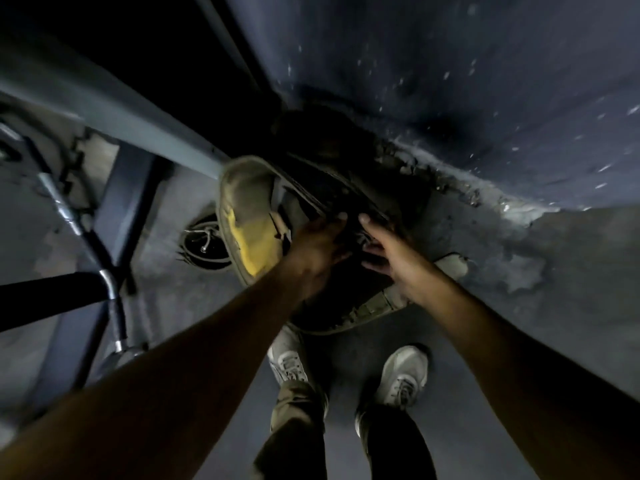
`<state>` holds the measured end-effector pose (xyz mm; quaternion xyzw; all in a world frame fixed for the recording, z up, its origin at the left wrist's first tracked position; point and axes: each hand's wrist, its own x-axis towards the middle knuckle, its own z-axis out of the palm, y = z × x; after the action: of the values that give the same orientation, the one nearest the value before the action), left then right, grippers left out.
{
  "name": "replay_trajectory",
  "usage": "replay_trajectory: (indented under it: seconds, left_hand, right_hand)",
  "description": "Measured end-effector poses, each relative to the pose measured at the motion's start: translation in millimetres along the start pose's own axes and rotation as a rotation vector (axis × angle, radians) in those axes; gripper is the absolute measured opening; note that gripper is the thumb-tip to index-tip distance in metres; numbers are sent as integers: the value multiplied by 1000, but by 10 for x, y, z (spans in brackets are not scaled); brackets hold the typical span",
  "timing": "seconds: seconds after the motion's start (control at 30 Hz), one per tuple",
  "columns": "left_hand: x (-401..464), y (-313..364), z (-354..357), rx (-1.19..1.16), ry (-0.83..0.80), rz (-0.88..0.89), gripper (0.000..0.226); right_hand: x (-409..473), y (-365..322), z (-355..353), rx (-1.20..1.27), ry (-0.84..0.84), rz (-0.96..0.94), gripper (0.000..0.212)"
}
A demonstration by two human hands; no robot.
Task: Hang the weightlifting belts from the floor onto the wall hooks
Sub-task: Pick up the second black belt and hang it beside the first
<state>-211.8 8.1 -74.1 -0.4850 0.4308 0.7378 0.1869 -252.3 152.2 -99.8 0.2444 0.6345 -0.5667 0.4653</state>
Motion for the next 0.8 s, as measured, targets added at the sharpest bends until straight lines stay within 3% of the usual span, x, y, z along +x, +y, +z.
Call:
replay_trajectory:
  seconds: [0.1, 0.17, 0.27, 0.37, 0.47, 0.53, 0.63, 0.8]
  left_hand:
    - [-611, 355, 321, -130, -30, -20, 43]
    - [-1045, 569, 521, -184, -36, -44, 45]
    - [-1799, 892, 739, 40, 22, -1, 32]
    - [-2552, 1258, 847, 228, 43, 166, 19]
    - [-3194, 1719, 928, 396, 44, 474, 15]
    - [-3646, 2032, 994, 510, -103, 620, 21]
    - [-4274, 2316, 1146, 758, -397, 686, 44]
    - [-5335, 2722, 1610, 695, -645, 813, 22]
  right_hand:
    - [-587, -605, 28, 154, 45, -117, 52]
    - [-1019, -997, 46, 45, 101, -229, 51]
    - [-1680, -1580, -16, -205, 133, -406, 46]
    - [-2427, -2094, -151, -501, 112, -514, 51]
    - [-3261, -2479, -365, -703, 74, -577, 50]
    - [-3850, -2734, -467, -795, 24, -597, 49]
    - [-4773, -3195, -538, -867, -62, -706, 47]
    - [-6416, -4114, -595, -980, -114, -921, 53]
